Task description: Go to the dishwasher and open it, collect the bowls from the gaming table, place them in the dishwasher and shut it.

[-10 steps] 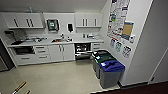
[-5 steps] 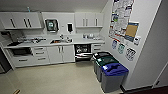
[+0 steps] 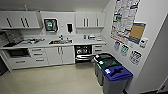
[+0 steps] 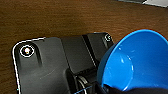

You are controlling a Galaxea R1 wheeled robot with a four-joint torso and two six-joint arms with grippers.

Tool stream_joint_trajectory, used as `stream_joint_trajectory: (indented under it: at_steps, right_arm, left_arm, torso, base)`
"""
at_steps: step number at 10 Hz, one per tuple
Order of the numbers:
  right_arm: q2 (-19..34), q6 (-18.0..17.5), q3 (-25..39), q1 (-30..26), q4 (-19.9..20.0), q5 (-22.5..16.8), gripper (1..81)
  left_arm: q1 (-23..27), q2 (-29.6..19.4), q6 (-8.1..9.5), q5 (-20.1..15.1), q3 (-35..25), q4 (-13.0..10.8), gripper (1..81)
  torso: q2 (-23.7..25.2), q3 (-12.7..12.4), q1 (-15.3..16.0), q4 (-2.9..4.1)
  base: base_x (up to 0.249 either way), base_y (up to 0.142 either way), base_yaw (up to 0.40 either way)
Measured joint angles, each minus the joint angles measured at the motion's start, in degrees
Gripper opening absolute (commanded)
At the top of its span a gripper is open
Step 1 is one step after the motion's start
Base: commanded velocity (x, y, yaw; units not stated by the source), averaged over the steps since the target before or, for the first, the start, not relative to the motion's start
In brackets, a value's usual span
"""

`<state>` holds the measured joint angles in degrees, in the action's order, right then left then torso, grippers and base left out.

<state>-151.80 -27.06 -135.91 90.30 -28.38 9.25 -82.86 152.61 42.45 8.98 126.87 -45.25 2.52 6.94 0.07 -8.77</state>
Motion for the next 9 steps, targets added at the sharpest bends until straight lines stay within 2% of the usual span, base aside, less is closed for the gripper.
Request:
stream_joint_trajectory:
  at_steps: [5,9]
  right_arm:
    - [0.0,0.0,0.0,-0.1,0.0,0.0,1.0]
    - [0.0,0.0,0.0,-0.3,0.0,0.1,1.0]
  left_arm:
    - [0.0,0.1,0.00,0.0,0.0,0.0,1.0]
    - [0.0,0.0,0.00,0.0,0.0,0.0,1.0]
  torso:
    - [0.0,0.0,0.0,0.00]
    - [0.0,0.0,0.0,0.00]
  base:
    - [0.210,0.000,0.000]
    - [0.146,0.000,0.000]
